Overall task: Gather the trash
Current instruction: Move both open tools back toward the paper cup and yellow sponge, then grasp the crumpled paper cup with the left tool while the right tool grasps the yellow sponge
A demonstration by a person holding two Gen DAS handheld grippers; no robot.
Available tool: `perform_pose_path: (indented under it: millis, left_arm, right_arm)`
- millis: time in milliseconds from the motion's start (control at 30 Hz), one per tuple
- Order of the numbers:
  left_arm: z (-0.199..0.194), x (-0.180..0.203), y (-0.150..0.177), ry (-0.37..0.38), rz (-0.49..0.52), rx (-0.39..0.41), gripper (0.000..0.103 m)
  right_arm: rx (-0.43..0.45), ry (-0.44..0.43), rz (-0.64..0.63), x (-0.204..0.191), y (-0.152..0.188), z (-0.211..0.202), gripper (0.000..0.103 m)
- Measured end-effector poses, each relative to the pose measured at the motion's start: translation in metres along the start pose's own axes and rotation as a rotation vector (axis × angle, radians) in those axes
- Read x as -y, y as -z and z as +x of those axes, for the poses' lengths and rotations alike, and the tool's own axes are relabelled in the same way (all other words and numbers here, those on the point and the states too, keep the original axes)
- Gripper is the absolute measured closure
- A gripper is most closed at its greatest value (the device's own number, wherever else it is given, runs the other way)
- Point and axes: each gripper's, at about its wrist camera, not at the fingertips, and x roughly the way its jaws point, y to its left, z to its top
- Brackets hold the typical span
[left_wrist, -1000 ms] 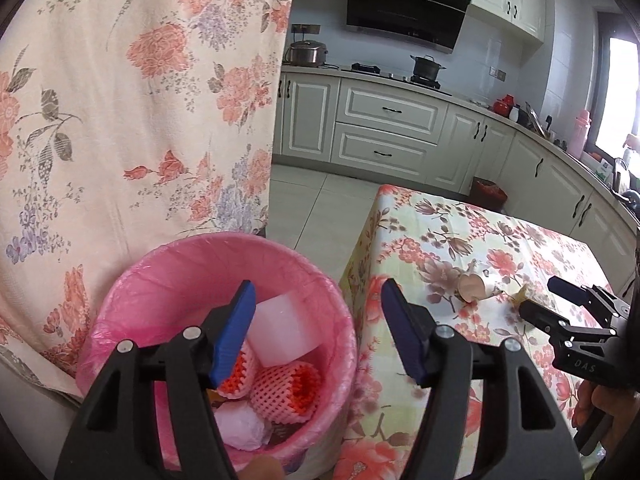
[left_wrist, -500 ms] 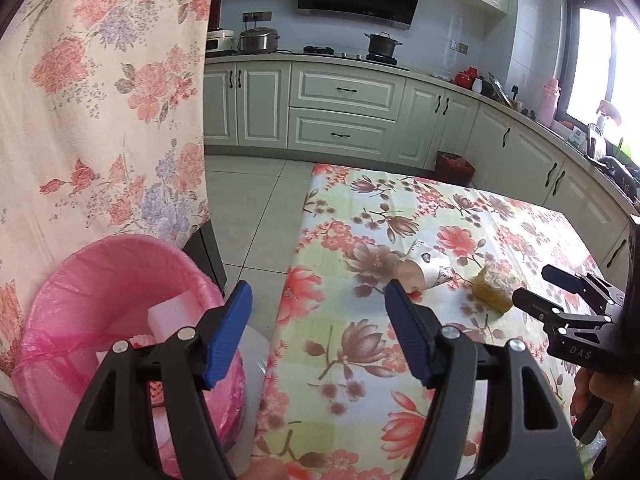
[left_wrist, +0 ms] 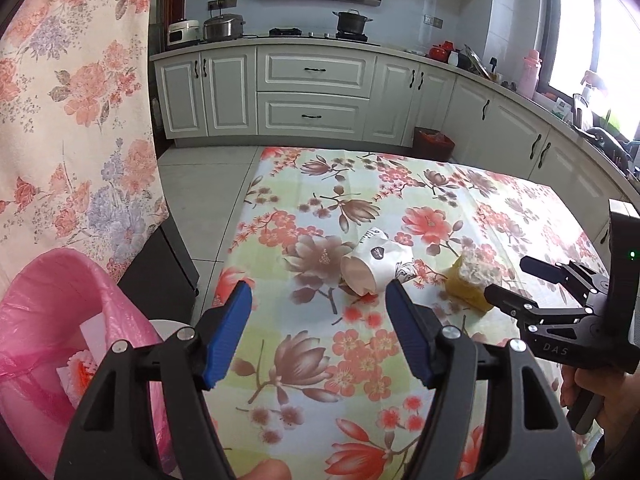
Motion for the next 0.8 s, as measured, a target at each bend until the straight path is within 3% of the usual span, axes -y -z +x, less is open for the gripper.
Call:
perform_pose_path:
  millis: [333,433,533,800]
  left_arm:
    - [0.031,0.014,-0.007,0.022,0.016,-0.032,0.035]
    - [0.040,0.017,-0.008,0.029,0.020,-0.041,0.033]
    - [0.048,0.020,-0.009,0.037,0.026,-0.052,0.028]
    - [0.071,0.032,-0.014,0.061,0.043,-0.078,0.022]
  right_arm:
    - [-0.071,-0.003,-0.021,0.008,-0.001,0.031,0.027]
    - [-0.093,-0.007,-0.033,0.006,0.000,0.038,0.032]
    - [-0.116,-0.011,-0.033,0.007,0.003,0.045,0.045]
    - [-0.088,-0.021,0.024,0.016,0.001,0.037,0.050]
